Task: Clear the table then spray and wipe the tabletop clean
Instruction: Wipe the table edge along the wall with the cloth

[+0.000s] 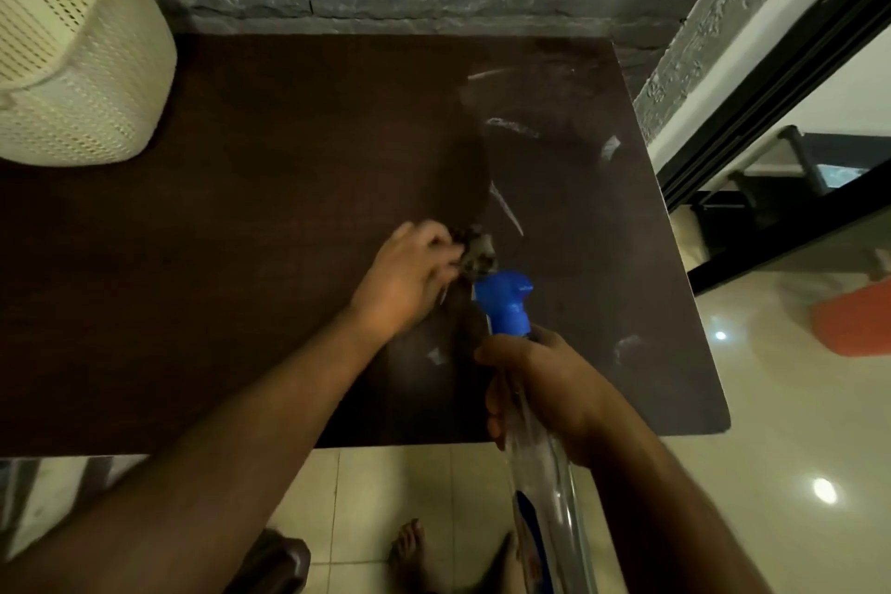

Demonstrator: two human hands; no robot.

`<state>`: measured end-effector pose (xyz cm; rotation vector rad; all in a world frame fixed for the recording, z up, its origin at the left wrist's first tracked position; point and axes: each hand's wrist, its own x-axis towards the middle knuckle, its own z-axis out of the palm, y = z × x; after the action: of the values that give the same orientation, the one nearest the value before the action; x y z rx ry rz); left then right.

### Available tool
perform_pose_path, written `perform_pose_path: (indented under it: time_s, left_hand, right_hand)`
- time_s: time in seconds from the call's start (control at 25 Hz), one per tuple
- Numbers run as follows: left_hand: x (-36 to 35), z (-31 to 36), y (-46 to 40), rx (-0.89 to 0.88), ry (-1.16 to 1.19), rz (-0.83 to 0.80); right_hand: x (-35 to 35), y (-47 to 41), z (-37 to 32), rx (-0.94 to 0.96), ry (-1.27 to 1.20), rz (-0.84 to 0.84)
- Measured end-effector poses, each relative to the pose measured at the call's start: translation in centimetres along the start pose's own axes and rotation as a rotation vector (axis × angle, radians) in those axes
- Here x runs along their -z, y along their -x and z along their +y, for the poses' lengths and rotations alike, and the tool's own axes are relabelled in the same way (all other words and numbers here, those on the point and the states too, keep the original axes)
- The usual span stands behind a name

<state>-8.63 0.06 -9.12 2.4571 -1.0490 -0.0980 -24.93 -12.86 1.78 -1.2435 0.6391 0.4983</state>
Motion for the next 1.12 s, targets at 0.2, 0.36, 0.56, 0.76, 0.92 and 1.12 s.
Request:
perform_pose_path:
  time_s: [0.2, 0.36, 0.56, 0.76, 0.92, 1.12]
  left_hand:
    - [2.6, -4.6, 1.7, 0.127, -0.023, 0.134]
    - [1.1, -0.4, -2.6, 0.310, 0.028, 0.143]
    - [1.1, 0.1, 7.8, -0.069, 0.006, 0.055]
    - [1.5, -0.9, 1.0, 0.309, -0.059, 0.177]
    - [-0.6, 4.1, 6.6, 0.079, 0.017, 0.048]
    - [1.7, 1.0, 10.3, 0.089, -0.033, 0.054]
  right_hand:
    - [0.6, 0.5, 1.4, -0.031, 0.007, -0.018]
    - [0.4, 0.7, 2.6, -0.036, 0.022, -0.035]
    - [1.0, 2.4, 3.1, -0.050, 0.053, -0.079]
    - [1.4, 2.5, 4.0, -0.030, 0.083, -0.082]
    - [1.5, 3.2, 4.3, -0.051, 0.079, -0.097]
    - [1.8, 4.1, 4.8, -0.060, 0.059, -0.111]
